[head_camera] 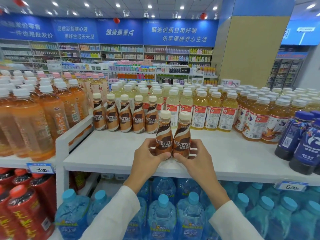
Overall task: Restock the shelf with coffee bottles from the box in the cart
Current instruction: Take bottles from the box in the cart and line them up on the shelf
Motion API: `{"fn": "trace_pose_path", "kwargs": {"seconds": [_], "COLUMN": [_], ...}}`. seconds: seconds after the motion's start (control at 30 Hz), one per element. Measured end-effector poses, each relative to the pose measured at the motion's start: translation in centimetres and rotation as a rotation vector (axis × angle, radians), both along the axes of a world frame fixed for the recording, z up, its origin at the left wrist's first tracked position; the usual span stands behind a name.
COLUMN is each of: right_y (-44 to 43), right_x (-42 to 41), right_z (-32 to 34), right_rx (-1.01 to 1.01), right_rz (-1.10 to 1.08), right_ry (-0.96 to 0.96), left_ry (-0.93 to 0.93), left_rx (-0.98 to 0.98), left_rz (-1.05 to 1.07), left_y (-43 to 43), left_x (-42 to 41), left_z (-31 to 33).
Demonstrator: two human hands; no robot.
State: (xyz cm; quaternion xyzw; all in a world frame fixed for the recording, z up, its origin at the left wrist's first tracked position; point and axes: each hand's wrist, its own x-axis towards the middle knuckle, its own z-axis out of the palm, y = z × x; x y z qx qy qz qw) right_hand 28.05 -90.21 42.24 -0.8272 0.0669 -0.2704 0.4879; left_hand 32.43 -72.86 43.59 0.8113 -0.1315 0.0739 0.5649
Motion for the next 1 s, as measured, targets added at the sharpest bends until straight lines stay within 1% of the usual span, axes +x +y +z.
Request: {"fn": "trace_pose_path", "kwargs": {"seconds": [0.17,0.27,0.37,0.43,0.57,0.67,0.77,0.9,1.0], "right_y": [3.6,7.4,11.8,14.4,18.2,19.7,20.6,21.4,21.9], "right_x": [1.6,3.5,6.0,7.7,11.1,13.2,14.5,15.8,16.5], "right_z": [0.1,0.2,0.5,1.0,1.3,1.3,1.7,1.9,1.6], "right_rx": [0.004,0.006,-0.033,-0.049,-0.073,-0.074,-0.060,-0.082,-0.071], "right_rz": [0.077,0.130,0.187,0.227,0.241,0.240,0.268,0.251,0.243], "right_ry": [0.015,0.029,0.034,0.032,0.050,0.038,0.042,0.058,0.045], "left_ry": [0.014,0.015,0.044,0.070,0.113,0.097,0.081,0.067,0.059], "left_rx": [0.006,0.020,0.051,0.037,-0.027,-0.044,-0.046,-0.017,0.057], "left_rz": [0.089,0.148,0.233,0.277,0.284,0.285,0.329,0.462,0.563], "left_y": [3.7,7.1,11.0,13.4,16.5,17.5,17.6,16.8,16.3], "left_x": [0.4,1.2,2.7,4.1,6.9,8.7,10.0,11.2,11.4], "left_z": [-0.1,0.1,0.3,0.5,1.2,1.2,0.7,-0.4,-0.3]}}
